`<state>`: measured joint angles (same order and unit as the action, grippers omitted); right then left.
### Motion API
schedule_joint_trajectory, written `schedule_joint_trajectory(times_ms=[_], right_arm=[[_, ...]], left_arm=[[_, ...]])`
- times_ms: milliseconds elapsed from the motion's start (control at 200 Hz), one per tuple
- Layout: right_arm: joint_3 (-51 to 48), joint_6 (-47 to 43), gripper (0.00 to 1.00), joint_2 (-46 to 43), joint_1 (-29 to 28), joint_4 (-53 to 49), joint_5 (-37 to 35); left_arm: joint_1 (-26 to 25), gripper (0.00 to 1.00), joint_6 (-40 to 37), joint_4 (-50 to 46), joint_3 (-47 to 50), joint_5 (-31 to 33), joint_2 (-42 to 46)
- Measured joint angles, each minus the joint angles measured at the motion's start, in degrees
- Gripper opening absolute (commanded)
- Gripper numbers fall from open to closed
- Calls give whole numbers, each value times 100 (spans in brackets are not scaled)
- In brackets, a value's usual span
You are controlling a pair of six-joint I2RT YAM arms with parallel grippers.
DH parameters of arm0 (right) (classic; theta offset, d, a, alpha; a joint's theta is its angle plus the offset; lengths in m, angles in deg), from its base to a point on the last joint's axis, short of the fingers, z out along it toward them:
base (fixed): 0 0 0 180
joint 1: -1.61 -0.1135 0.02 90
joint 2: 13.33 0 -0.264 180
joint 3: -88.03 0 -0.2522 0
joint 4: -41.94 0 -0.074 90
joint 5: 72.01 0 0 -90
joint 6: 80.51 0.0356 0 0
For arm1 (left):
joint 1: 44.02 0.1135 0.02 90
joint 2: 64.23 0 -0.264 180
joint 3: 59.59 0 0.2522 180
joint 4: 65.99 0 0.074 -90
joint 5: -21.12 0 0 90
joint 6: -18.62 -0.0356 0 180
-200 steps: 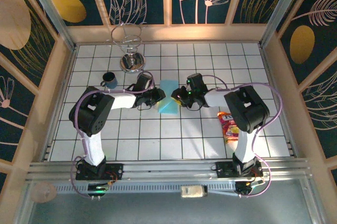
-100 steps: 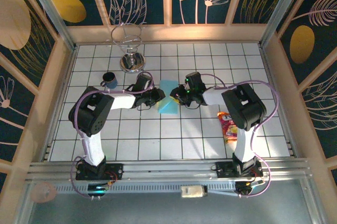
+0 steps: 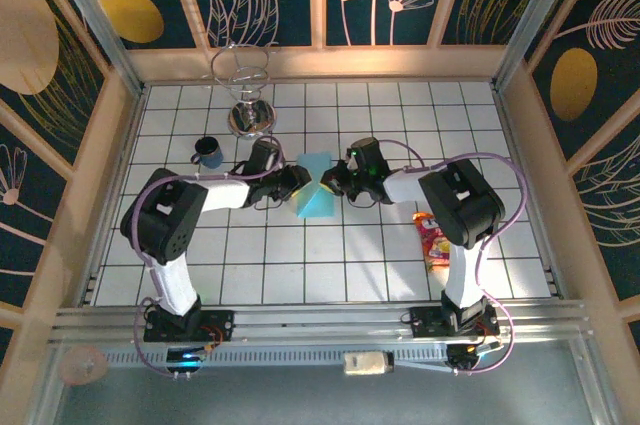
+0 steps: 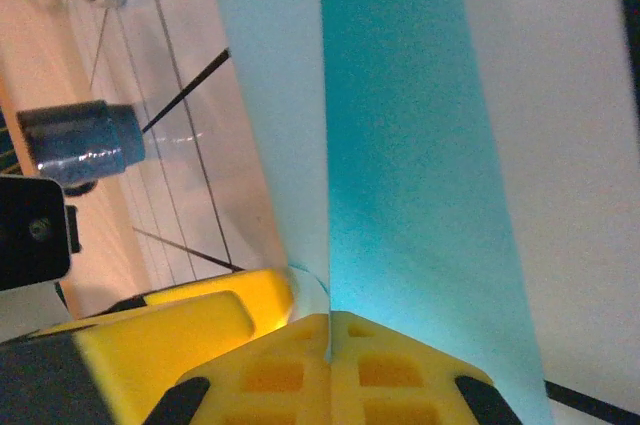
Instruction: Fold a paper plane with a square sheet of paper (pick it up from the middle)
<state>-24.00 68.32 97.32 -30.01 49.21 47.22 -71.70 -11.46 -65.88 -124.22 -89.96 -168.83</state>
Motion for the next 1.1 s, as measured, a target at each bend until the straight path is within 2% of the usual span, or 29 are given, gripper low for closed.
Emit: schedule_joint_trajectory(times_ms=[265,440,536,701,916,1041,1101], right_arm=[[-76,-378,0,-297,66,295,94],[-74,-649,0,-953,264,726,457],[-72,-640,0,-1176,315,1073,734],[-72,-439,0,-1311,313,1600,1139],[-72,11,0,-1558,293,2017,1373],[-74,186,0,-1805,267,2225,1436],[-74,225,0,-1893,264,2251,1440]], left_arm=[[345,63,35,310,442,-90,1141],[525,88,-61,619,796,-330,1886],[529,99,-9,992,1045,-586,2225],[529,99,190,1801,1331,-1067,2618],[529,99,501,2503,1351,-1628,2645],[529,92,590,2693,1349,-1832,2643],[529,85,634,2765,1349,-1906,2638]])
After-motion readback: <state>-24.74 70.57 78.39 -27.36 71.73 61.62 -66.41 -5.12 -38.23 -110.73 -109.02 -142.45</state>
